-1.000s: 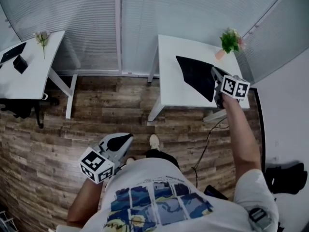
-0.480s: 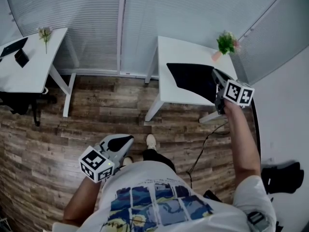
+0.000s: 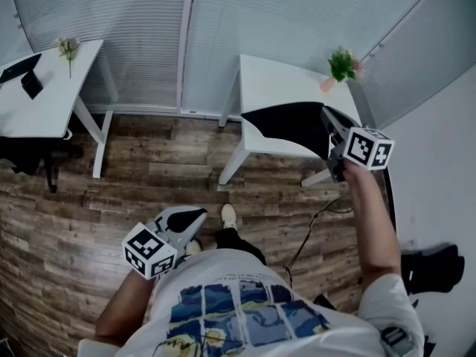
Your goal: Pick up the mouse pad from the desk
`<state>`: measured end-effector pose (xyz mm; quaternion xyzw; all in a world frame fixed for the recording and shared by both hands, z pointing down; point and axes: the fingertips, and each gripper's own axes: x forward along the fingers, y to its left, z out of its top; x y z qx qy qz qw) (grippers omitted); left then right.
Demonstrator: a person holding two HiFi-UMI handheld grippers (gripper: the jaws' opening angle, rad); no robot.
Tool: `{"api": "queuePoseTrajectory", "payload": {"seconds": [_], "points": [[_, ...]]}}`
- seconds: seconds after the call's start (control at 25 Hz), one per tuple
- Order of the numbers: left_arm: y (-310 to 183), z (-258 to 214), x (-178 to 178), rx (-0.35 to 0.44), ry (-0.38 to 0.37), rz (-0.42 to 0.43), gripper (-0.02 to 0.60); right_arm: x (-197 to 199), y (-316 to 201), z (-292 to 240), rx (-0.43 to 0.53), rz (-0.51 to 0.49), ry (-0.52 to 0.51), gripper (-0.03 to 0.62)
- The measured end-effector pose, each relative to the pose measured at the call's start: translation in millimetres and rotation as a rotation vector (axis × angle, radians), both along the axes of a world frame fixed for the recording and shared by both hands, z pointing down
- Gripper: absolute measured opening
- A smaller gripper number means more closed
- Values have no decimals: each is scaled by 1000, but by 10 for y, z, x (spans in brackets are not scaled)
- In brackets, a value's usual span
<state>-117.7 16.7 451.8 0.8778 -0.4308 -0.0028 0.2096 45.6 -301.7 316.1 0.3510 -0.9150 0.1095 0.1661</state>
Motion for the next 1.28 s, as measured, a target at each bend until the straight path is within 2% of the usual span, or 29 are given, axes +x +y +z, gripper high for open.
{"api": "queuePoseTrajectory", "payload": {"seconds": [0.8, 1.28], "points": [[133, -49, -92, 15, 7, -4, 3, -426, 585, -407, 42, -78, -23, 23], [182, -48, -72, 19, 9, -22, 3, -401, 695, -427, 40, -94, -31, 23]]}}
